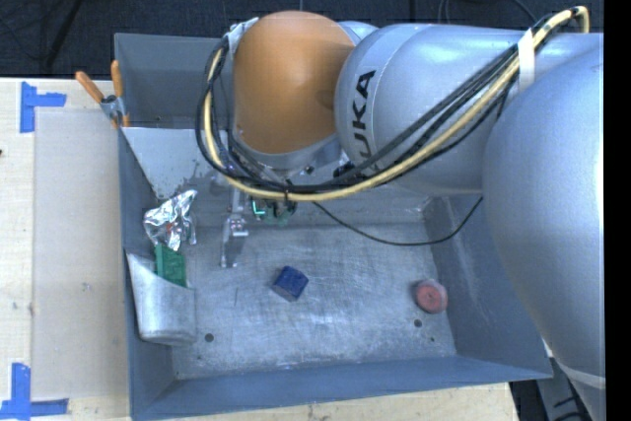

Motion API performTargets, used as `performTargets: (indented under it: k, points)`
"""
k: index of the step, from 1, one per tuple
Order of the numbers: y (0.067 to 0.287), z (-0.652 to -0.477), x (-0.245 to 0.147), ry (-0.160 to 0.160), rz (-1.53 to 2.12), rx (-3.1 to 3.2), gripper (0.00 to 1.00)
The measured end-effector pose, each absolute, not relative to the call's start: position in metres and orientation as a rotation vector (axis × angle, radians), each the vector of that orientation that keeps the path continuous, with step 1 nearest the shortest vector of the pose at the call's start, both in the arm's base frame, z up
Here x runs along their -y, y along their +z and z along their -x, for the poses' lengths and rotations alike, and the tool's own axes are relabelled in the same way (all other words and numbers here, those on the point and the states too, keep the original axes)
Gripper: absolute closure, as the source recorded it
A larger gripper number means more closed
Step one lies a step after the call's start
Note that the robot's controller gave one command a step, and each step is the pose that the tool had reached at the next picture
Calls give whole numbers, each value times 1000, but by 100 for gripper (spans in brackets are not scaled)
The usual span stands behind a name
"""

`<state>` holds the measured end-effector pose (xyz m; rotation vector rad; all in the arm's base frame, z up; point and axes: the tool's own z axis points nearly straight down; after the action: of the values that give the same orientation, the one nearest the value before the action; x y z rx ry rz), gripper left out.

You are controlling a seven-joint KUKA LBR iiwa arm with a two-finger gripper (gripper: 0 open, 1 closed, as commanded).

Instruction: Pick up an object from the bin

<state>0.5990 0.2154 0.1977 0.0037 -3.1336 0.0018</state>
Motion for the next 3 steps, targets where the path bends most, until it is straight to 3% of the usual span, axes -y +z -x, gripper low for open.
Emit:
performTargets:
  k: [1,2,3]
  points:
    - [87,-607,-240,-5,-36,3152,0]
    - [88,-608,-239,-8,-31,3156,100]
    - [81,-623,-248,-7,-90,3152,100]
